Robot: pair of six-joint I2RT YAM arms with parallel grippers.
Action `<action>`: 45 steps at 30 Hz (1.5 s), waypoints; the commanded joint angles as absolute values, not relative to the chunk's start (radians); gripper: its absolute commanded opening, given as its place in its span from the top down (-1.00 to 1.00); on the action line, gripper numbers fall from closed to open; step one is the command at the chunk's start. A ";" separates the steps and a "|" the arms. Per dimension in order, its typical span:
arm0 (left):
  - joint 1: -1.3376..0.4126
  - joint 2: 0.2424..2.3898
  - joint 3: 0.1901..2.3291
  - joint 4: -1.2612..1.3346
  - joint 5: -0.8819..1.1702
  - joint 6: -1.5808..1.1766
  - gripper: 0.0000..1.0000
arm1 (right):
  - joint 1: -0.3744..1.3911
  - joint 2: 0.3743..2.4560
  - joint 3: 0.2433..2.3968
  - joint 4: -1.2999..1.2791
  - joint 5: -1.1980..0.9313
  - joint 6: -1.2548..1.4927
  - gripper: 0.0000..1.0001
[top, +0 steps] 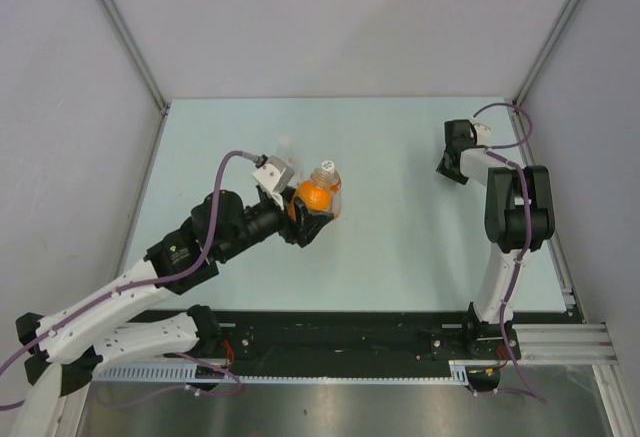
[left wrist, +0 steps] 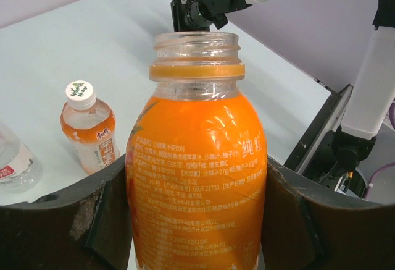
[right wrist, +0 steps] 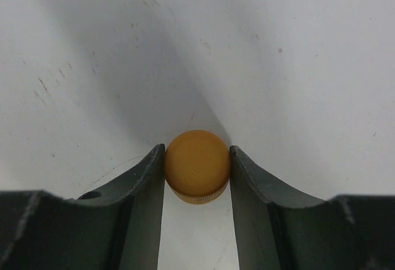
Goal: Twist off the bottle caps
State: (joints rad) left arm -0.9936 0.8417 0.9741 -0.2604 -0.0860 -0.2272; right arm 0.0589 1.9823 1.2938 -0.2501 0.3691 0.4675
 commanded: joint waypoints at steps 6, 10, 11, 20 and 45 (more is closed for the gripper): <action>-1.014 0.844 0.971 -0.203 -0.091 -0.229 1.00 | 0.060 2.008 1.365 -0.319 0.351 0.477 0.99; -1.020 0.844 0.968 -0.196 -0.089 -0.229 1.00 | 0.060 2.013 1.365 -0.331 0.351 0.476 0.92; -1.022 0.845 0.968 -0.195 -0.087 -0.229 0.99 | 0.061 2.013 1.365 -0.336 0.347 0.471 0.87; -1.034 0.848 0.965 -0.199 -0.097 -0.232 0.99 | 0.061 2.020 1.365 -0.357 0.325 0.462 0.44; -1.040 0.862 0.950 -0.183 -0.121 -0.199 0.96 | 0.067 1.668 1.333 -0.400 0.347 0.560 -0.31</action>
